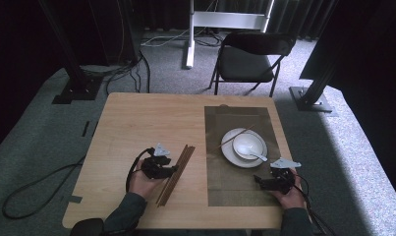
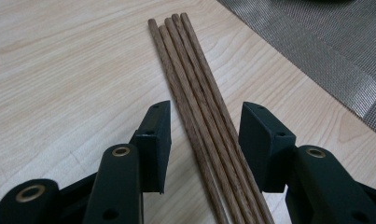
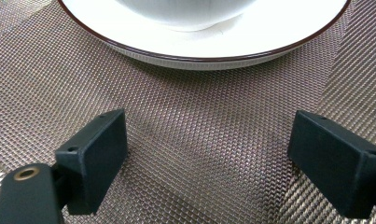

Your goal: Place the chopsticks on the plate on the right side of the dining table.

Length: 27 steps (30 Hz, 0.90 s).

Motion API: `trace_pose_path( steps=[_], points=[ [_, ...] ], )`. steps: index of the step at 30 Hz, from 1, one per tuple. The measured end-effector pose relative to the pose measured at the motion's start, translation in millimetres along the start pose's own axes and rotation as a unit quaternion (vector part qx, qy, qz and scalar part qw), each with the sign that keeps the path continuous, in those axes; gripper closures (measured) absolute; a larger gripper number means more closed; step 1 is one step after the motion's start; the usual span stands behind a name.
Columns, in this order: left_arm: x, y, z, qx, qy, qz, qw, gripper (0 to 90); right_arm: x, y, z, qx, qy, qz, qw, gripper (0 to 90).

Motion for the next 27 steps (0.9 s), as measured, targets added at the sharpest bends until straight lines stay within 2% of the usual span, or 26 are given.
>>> trace_pose_path(
  steps=[12,15,20,27],
  points=[
    [-5.2,15.9,0.2,-0.011,-0.011,0.016,0.9998,54.2,0.0,0.0,0.0,0.000,0.000,0.000,1.0000,11.5],
    [-5.5,21.6,-1.5,-0.002,-0.019,0.028,0.9994,55.2,0.0,0.0,0.0,0.000,0.000,0.000,1.0000,11.5],
    [-5.0,26.6,-2.5,0.003,-0.028,0.040,0.9988,60.2,0.0,0.0,0.0,0.000,0.000,0.000,1.0000,11.5],
    [-2.2,33.9,-7.3,0.011,-0.028,0.056,0.9980,63.5,0.0,0.0,0.0,0.000,0.000,0.000,1.0000,11.5]
  ],
)
Point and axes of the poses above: each handheld gripper's, and its own axes: x roughly forward along the jaws, y roughly out of its underside, z roughly to its left, the point moved 9 cm from there along x, roughly forward along the jaws, and after that the axes turned 1 degree about x, right-handed, at the moved point
